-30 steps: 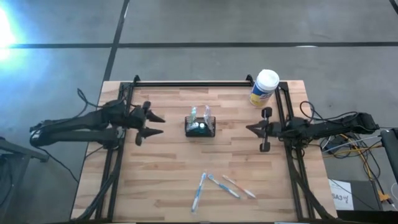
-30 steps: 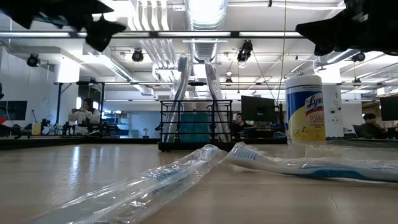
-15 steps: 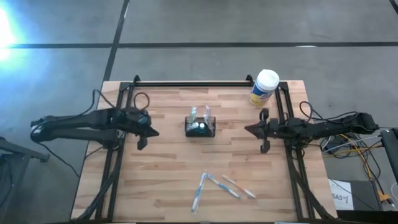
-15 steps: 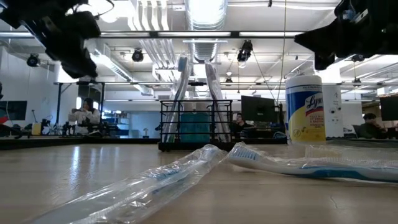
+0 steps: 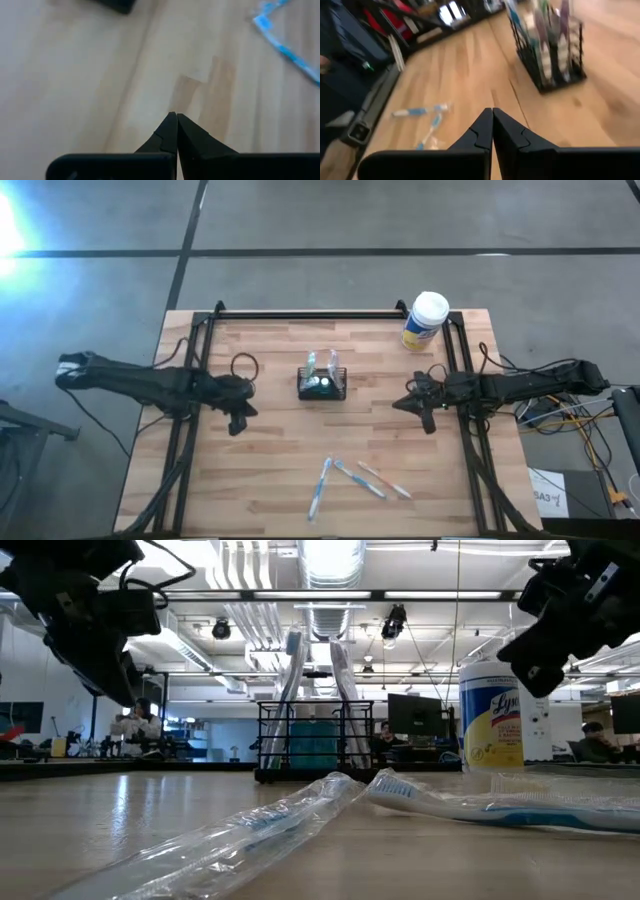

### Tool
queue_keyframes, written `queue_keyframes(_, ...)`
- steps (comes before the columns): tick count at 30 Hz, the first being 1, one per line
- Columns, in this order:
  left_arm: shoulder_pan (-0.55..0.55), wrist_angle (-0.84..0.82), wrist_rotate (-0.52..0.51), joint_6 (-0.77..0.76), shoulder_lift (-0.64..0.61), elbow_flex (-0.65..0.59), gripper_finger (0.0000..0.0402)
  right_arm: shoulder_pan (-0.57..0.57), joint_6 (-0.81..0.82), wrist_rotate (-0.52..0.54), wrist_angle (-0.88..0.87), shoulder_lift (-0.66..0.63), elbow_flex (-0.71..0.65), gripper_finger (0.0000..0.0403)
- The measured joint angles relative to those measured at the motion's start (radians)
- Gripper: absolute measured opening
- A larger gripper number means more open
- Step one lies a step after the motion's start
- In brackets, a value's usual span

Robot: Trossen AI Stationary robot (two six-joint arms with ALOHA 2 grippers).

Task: Pick & Place toothbrushing station
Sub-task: Put the left blue toothbrush in the wire organizer

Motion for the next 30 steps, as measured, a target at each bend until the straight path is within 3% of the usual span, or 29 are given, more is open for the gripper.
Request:
queue_keyframes(6, -0.106, 0.161, 0.022, -0.026, 0.118, 0.0, 0.0002, 0.0, 0.001, 0.036, -0.084, 0.0, 0.023, 0.0008)
queue_keyframes(14, -0.163, 0.222, 0.066, -0.03, 0.236, 0.0, 0.0002, -0.001, -0.098, 0.063, -0.068, -0.001, 0.034, 0.0008)
queue_keyframes(20, -0.2, 0.298, 0.075, -0.053, 0.344, 0.016, 0.0003, -0.001, -0.113, 0.182, -0.047, 0.0, 0.046, 0.0008)
queue_keyframes(25, -0.28, 0.352, -0.013, -0.143, 0.511, 0.124, 0.0002, -0.001, -0.106, 0.198, -0.052, 0.0, 0.041, 0.0008)
queue_keyframes(30, -0.346, 0.296, -0.074, -0.264, 0.677, 0.327, 0.0028, -0.001, -0.091, 0.204, -0.051, 0.001, 0.039, 0.0008)
